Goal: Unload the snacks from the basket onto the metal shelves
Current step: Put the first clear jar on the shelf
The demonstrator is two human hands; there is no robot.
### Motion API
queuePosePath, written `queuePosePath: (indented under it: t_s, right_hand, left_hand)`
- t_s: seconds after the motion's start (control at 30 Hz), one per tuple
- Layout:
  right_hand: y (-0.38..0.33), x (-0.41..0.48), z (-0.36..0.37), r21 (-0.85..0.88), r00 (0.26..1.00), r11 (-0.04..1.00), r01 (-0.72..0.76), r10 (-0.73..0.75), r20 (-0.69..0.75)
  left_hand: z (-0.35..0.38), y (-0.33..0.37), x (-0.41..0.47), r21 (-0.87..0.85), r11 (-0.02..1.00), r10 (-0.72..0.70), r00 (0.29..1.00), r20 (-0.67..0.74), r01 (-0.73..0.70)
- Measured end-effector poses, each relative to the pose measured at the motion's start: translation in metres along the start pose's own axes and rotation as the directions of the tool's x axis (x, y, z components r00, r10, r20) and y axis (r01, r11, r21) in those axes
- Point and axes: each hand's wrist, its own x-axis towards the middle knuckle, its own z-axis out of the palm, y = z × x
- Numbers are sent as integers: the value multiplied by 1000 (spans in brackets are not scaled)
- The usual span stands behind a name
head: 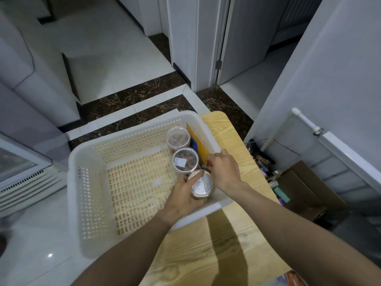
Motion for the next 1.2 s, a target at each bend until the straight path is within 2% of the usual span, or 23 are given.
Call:
queuePosePath:
  t_s: [0.1, 0.2, 0.33, 0.5, 0.63, 0.7, 0.8, 0.93, 1.0, 1.2]
  right_hand:
    - [1, -1, -3, 185, 993, 980, -75, 91, -79]
    - [4, -3, -15, 397, 974, 913, -91, 164, -155]
    - [7, -15, -38, 564, 943, 825, -39, 217, -252]
    - [3, -28, -60, 734, 905, 677, -47, 340, -257]
    - [-8, -46, -74, 821, 885, 571, -33, 398, -241]
    - [-17, -62, -81, 875, 868, 483, -30, 446, -217]
    - [-30, -91, -91, 943, 830, 332, -35, 536, -158]
    - [-51, -152, -104, 995, 769, 82, 64, 631, -101]
    - [-63, -193, -111, 991, 727, 22, 129, 677, -110]
    - [-83, -324, -126, 975, 559, -60, 214, 826, -72]
  left_hand:
    - [-5, -5, -5, -5, 998, 60, 998, -18, -60]
    - [-15, -8, -12, -23, 996, 90, 995, -46, -91]
    - [-30, -8, -22, -75, 991, 99, 987, -126, -109]
    - [-51, 2, -34, -178, 976, 82, 966, -245, -128]
    - [-68, 9, -46, -253, 957, 59, 953, -297, -139]
    - [-77, 15, -56, -298, 941, 57, 945, -323, -159]
    - [-91, 23, -76, -364, 908, 69, 931, -358, -208]
    - [-113, 39, -113, -468, 831, 144, 928, -342, -302]
    - [-121, 50, -136, -531, 777, 203, 933, -297, -337]
    - [-120, 96, -203, -608, 676, 420, 896, -145, -416]
